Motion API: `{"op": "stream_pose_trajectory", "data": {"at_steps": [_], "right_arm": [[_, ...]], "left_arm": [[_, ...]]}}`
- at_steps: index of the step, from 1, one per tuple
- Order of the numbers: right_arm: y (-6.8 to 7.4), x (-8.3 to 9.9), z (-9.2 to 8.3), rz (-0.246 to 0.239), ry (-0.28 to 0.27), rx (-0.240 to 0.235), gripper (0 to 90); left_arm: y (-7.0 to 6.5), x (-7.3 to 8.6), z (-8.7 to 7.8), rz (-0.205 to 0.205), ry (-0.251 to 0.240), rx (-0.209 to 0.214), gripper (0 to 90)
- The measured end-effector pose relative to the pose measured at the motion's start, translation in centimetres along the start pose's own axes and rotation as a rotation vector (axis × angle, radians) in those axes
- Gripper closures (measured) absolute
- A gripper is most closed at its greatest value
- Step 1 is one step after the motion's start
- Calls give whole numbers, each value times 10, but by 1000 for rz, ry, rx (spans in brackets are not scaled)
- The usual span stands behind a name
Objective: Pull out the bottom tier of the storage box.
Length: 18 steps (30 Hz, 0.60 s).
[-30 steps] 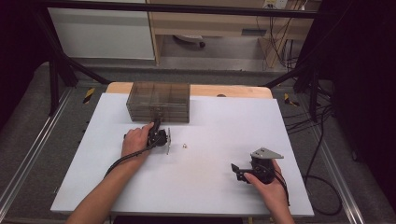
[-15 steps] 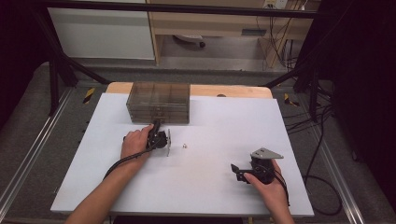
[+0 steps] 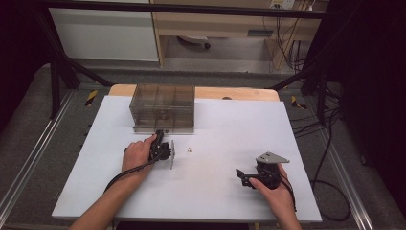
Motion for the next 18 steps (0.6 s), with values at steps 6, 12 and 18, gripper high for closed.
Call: {"op": "stream_pose_trajectory", "data": {"at_steps": [6,12,18], "right_arm": [[1,0,1,-2,3,-1,70],[0,0,0,2,1,-1,69],[0,0,-1,1,-2,1,63]], "left_arm": [[2,3,-5,-57,1,35,773],[20,7,-15,-196,-48,92,611],[46,17,-24,-364,-92,220,551]]}}
Point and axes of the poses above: each handheld gripper's, and its own axes: z roughly forward along the jaws, x roughly out of its underside, y roughly to its left, the point moved 2 cm from there along z, roughly forward along the jaws, and after that the axes turned 2 degrees about -z, right-handed, at the moved point
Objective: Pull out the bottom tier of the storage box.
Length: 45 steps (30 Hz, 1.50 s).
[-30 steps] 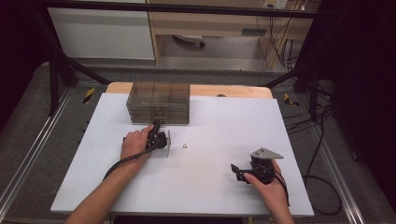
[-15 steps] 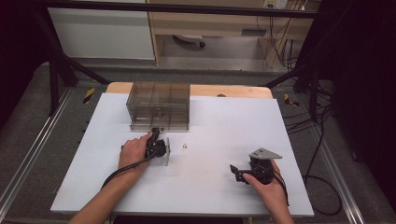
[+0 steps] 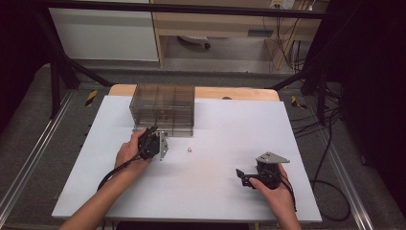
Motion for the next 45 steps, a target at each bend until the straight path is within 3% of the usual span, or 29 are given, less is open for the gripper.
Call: {"op": "stream_pose_trajectory", "data": {"at_steps": [6,8,9,13,14,16,19,23,26,33,38,45], "right_arm": [[0,0,-1,-4,-3,3,59],[0,-1,-1,-6,-8,-2,59],[0,-1,-1,-10,-9,-3,59],[1,-1,-2,-14,-9,-9,59],[1,-1,-2,-13,-9,-11,59],[1,-1,-2,-15,-8,-11,59],[1,-1,-1,-16,-7,-11,59],[2,-1,0,-19,-2,-12,58],[1,-1,0,-20,0,-13,58],[1,-1,0,-16,0,-13,57],[1,-1,0,-16,0,-14,57],[1,-1,0,-16,1,-14,58]], "left_arm": [[16,7,-3,-72,-5,61,500],[26,15,-1,-122,4,120,482],[26,15,-1,-122,4,120,474],[37,28,3,-198,4,222,461],[37,28,3,-198,4,222,455],[41,34,5,-193,10,273,448],[44,38,6,-198,13,311,424],[47,42,6,-169,24,308,405],[50,43,7,-184,24,320,406],[55,52,11,-196,58,405,393],[59,58,14,-227,57,423,399],[61,61,17,-220,63,453,411]]}}
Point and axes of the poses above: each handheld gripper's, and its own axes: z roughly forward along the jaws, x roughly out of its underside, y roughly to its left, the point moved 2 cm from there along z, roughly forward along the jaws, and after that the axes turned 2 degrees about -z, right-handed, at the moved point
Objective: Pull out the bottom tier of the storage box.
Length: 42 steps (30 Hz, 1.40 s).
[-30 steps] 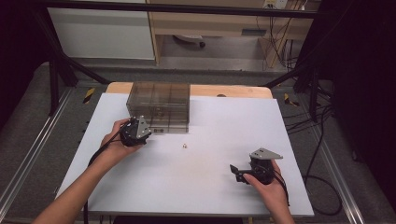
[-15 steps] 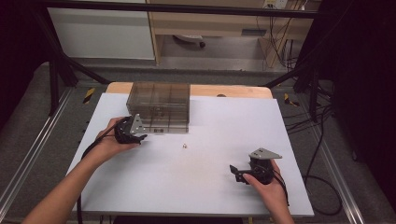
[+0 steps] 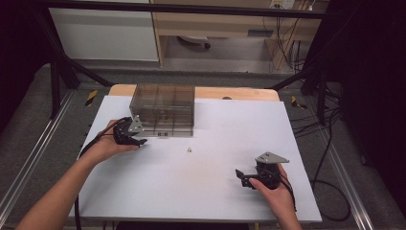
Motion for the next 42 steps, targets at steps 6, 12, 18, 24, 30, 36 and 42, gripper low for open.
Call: {"op": "stream_pose_trajectory", "data": {"at_steps": [6,12,18,24,30,36,42], "right_arm": [[0,0,1,-3,4,0,58],[0,1,1,-4,6,-2,58],[0,1,2,0,8,-5,59],[1,1,3,-10,14,-9,59],[1,1,4,-2,15,-11,59],[1,1,3,-10,15,-11,59],[2,1,3,-6,17,-11,59]], "left_arm": [[0,-2,4,26,11,10,421],[4,-8,14,14,-2,26,441],[8,-9,22,0,-31,44,570],[11,-6,25,-1,-35,57,674],[12,-5,24,21,-34,76,705],[10,-4,20,38,-23,94,727],[7,-4,16,59,-10,103,744]]}}
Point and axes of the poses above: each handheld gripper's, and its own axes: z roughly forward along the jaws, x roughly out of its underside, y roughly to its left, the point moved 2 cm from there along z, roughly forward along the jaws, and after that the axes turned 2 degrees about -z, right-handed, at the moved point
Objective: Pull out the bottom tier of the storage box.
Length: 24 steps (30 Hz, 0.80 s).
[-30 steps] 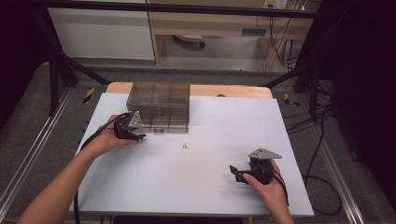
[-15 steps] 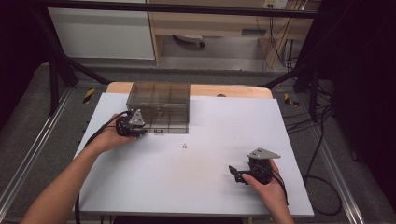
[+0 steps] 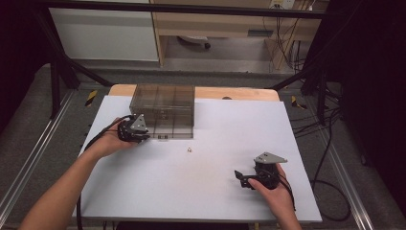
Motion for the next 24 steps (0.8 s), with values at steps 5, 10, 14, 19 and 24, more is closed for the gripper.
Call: {"op": "stream_pose_trajectory", "data": {"at_steps": [5,10,14,19,24], "right_arm": [[0,0,1,-8,3,-3,59],[1,0,0,-12,6,-6,59],[2,0,0,-13,5,-8,59],[2,0,1,-16,5,-16,58],[5,0,2,-26,8,-30,58]], "left_arm": [[-3,1,-4,37,11,12,763],[-8,1,-8,76,16,18,783],[-11,1,-10,96,21,24,796],[-12,2,-14,108,27,31,805],[-15,4,-17,115,34,36,809]]}}
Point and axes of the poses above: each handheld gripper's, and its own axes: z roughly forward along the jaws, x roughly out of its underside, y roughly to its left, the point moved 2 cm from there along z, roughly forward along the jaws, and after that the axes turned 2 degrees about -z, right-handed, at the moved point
